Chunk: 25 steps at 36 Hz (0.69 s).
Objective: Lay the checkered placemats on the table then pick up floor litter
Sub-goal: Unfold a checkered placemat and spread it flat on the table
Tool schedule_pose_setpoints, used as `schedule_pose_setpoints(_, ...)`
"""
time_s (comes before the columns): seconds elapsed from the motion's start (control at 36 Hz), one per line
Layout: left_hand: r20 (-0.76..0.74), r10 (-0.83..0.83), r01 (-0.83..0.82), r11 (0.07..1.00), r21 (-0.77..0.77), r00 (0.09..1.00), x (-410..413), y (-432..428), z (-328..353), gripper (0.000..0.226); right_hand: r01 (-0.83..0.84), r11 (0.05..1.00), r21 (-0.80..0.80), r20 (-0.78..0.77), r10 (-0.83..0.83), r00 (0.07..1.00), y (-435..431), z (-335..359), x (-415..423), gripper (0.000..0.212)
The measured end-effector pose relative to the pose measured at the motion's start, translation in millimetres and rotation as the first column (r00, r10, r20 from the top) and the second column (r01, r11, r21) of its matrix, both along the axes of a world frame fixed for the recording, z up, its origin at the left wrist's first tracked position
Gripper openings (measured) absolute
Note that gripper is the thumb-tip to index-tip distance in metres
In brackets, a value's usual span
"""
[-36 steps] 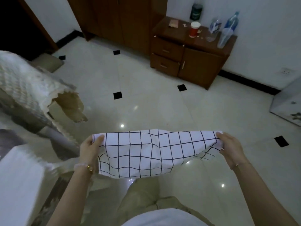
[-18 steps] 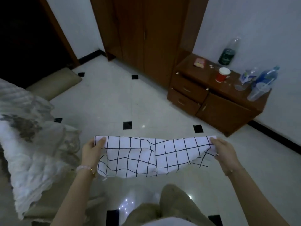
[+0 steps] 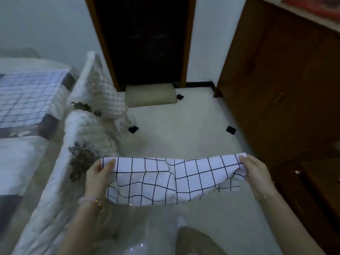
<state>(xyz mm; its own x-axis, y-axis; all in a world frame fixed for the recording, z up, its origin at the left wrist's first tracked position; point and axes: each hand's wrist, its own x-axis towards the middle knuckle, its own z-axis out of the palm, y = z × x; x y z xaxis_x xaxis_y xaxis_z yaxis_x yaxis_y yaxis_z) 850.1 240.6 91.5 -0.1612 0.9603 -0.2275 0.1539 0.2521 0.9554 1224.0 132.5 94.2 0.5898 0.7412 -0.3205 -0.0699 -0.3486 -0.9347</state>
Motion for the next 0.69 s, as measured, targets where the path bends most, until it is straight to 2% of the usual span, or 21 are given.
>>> schedule_pose_setpoints(0.14, -0.027, 0.201, -0.189, 0.953, 0.238, 0.979, -12, 20, 51, 0.019, -0.24, 0.961, 0.136, 0.07, 0.232, 0.97, 130, 40, 6, 0.018)
schedule_pose_setpoints(0.28, 0.071, 0.413, -0.409, 0.837, 0.364, 0.908, -53, 21, 99, 0.016, -0.442, 0.852, 0.281, 0.067, 0.443, 0.894, 242, 74, -38, 0.02)
schedule_pose_setpoints(0.44, 0.139, 0.664, -0.653, 0.636, 0.412, 0.734, -118, 9, 120, 0.014, -0.648, 0.675, 0.353, 0.102, 0.661, 0.744, 328, 86, -137, 0.023)
schedule_pose_setpoints(0.56, 0.111, 0.776, -0.74, 0.532, 0.412, 0.621, -163, -7, 112, 0.011, -0.745, 0.568, 0.35, 0.092, 0.77, 0.631, 361, 76, -206, 0.019)
schedule_pose_setpoints(0.69, 0.113, 0.847, -0.8, 0.435, 0.414, 0.519, -210, -28, 97, 0.025, -0.838, 0.452, 0.306, 0.145, 0.848, 0.51, 389, 71, -281, 0.017)
